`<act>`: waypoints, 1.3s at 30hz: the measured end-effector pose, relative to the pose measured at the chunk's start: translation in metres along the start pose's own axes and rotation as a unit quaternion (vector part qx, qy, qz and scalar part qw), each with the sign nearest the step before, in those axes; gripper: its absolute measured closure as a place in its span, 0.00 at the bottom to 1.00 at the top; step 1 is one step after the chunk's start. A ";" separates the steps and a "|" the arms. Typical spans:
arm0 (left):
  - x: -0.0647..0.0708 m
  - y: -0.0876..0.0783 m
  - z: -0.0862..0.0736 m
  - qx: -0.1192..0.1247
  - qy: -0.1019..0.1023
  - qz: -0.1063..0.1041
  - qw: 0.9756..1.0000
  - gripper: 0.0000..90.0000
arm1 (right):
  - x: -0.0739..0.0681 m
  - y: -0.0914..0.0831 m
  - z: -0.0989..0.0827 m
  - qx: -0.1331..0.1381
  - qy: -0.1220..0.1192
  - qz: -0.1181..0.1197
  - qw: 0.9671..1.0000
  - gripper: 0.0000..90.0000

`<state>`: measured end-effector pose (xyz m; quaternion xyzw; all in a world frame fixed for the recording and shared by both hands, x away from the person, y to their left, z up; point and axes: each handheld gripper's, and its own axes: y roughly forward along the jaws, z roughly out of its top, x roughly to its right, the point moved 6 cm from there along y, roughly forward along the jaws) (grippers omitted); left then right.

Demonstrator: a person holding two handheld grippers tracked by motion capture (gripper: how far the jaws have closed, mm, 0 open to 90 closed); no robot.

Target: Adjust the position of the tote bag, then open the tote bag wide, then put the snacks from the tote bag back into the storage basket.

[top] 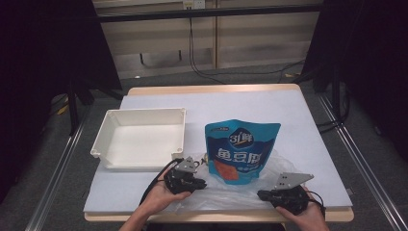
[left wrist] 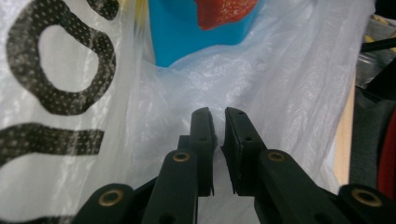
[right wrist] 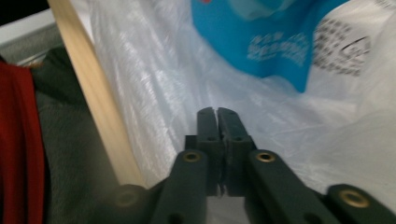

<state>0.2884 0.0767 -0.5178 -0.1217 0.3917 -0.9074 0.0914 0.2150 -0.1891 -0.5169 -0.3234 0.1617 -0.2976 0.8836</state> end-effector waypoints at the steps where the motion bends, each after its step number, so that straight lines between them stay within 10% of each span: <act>1: 0.000 0.000 0.000 0.011 -0.013 -0.003 1.000 0.90 | 0.002 -0.001 0.002 0.008 0.007 -0.004 1.000 0.95; 9: -0.004 -0.020 0.008 0.066 -0.030 -0.004 0.997 0.81 | 0.013 -0.018 0.013 0.093 0.041 -0.032 0.994 0.75; 28: -0.007 -0.045 0.018 0.116 -0.036 0.022 0.992 0.28 | 0.008 -0.050 0.018 0.154 0.060 -0.058 0.985 0.28; 39: -0.013 -0.073 0.028 0.207 -0.025 0.027 0.978 0.37 | 0.001 -0.057 0.017 0.166 0.067 -0.057 0.982 0.27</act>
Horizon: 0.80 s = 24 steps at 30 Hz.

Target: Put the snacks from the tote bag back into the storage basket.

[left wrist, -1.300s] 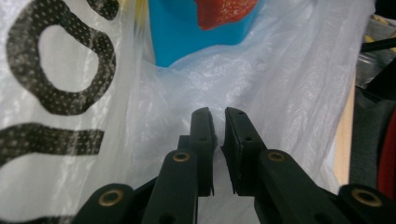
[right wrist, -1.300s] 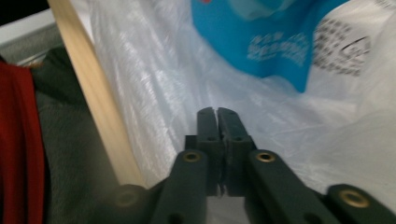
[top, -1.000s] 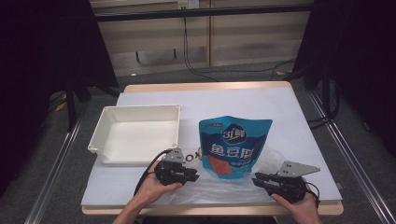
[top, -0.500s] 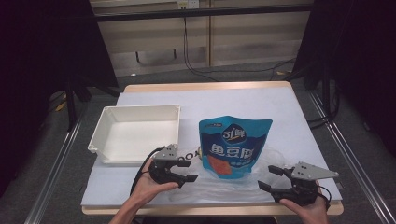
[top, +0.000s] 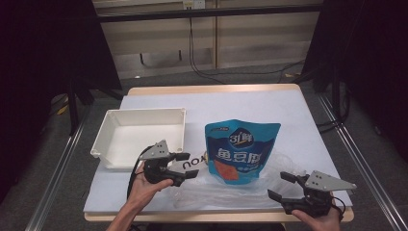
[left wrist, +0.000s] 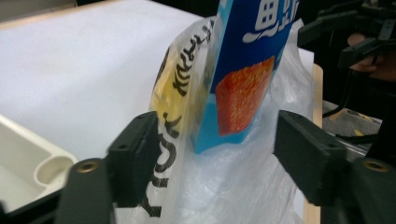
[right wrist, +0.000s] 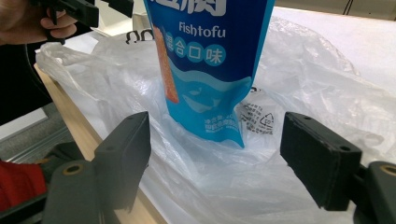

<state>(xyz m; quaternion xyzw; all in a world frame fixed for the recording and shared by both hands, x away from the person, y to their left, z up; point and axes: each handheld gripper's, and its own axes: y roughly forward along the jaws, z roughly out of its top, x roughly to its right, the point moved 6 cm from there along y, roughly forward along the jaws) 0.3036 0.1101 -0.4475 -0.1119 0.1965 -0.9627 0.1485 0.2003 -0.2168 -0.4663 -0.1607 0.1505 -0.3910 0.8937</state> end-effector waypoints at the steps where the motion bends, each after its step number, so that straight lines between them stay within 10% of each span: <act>1: 0.001 -0.001 0.001 0.004 0.004 0.002 1.000 0.38 | 0.000 0.000 0.000 0.003 0.000 0.000 1.000 0.27; 11: 0.007 -0.005 0.011 -0.031 -0.009 -0.004 0.999 0.36 | -0.007 -0.013 -0.003 0.015 0.002 -0.001 1.000 0.20; 24: 0.012 -0.012 0.053 -0.016 0.011 -0.005 1.000 0.26 | -0.010 -0.009 0.003 0.031 -0.011 -0.007 0.999 0.06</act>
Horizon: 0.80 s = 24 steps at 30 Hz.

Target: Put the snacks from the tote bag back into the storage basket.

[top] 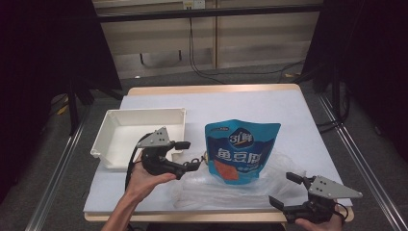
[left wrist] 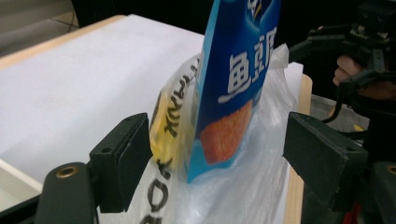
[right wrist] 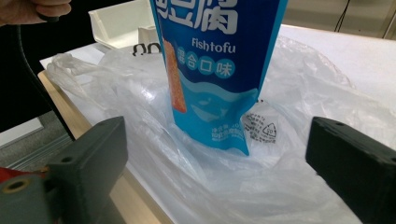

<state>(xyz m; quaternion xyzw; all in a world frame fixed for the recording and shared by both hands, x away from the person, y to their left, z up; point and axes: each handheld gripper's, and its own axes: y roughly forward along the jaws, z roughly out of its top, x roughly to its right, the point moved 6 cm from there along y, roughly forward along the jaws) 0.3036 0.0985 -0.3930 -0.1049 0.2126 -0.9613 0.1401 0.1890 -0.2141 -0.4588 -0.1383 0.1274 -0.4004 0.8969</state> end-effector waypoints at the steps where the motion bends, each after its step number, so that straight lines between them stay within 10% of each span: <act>1: 0.000 0.000 0.003 0.001 -0.001 -0.002 1.000 0.26 | 0.000 0.000 0.000 0.000 0.000 0.000 1.000 0.06; 24: -0.002 0.016 0.059 -0.041 0.049 -0.024 0.998 0.45 | 0.004 0.000 -0.003 -0.007 0.002 0.017 1.000 0.11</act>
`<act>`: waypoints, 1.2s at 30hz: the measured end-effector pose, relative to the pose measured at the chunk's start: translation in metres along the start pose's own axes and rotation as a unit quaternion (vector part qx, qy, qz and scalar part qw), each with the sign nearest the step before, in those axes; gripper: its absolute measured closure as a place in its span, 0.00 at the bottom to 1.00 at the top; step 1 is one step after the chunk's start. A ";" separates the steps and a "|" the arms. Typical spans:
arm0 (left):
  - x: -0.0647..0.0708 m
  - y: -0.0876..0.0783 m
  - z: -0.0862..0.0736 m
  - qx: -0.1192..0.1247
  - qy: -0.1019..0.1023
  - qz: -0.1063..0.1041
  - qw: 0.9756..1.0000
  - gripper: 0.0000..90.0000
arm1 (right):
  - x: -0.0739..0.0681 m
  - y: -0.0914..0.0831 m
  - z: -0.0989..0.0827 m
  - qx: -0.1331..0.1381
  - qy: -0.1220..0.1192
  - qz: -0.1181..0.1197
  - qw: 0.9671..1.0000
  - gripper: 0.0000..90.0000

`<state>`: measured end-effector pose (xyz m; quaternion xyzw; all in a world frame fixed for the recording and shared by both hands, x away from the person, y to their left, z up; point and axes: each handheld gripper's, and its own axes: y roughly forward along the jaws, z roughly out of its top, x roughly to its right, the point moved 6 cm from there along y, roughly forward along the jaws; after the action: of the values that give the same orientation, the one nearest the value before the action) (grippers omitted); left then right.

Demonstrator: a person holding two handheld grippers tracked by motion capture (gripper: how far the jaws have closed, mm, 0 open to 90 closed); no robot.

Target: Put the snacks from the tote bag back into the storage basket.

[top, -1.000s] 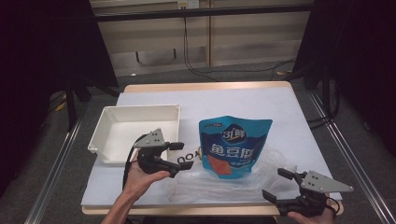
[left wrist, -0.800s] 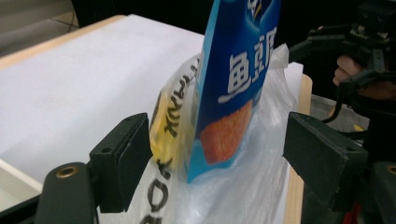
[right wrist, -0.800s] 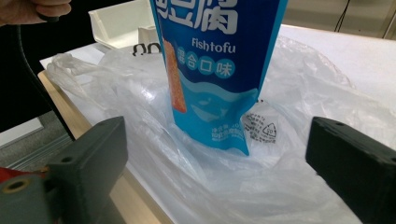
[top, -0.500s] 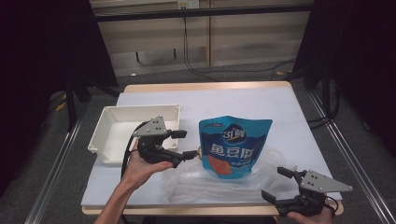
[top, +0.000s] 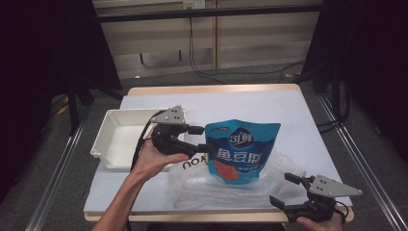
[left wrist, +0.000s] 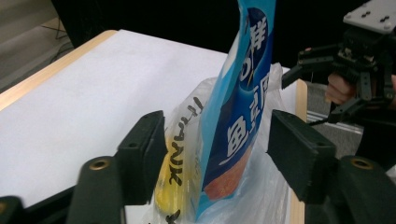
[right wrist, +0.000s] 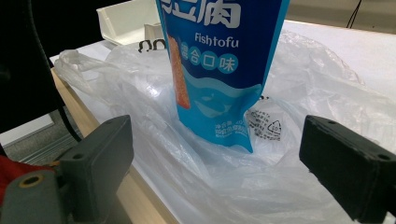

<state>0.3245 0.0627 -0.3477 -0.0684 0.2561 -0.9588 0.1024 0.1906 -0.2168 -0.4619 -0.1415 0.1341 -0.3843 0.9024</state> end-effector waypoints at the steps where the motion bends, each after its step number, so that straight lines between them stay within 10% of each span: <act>1: 0.000 0.000 0.000 0.000 0.000 0.000 1.000 0.48 | 0.000 0.000 0.000 0.000 0.000 0.000 1.000 0.11; 26: -0.002 0.027 0.025 -0.053 0.025 -0.040 0.997 0.88 | 0.002 0.002 -0.001 -0.007 0.002 -0.005 1.000 0.12; 36: 0.003 0.043 0.029 -0.087 0.041 -0.058 0.994 0.73 | 0.002 0.002 -0.002 -0.008 0.005 -0.004 1.000 0.13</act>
<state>0.3337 0.0118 -0.3436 -0.0522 0.3380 -0.9392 0.0300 0.1922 -0.2175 -0.4644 -0.1472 0.1412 -0.3874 0.8991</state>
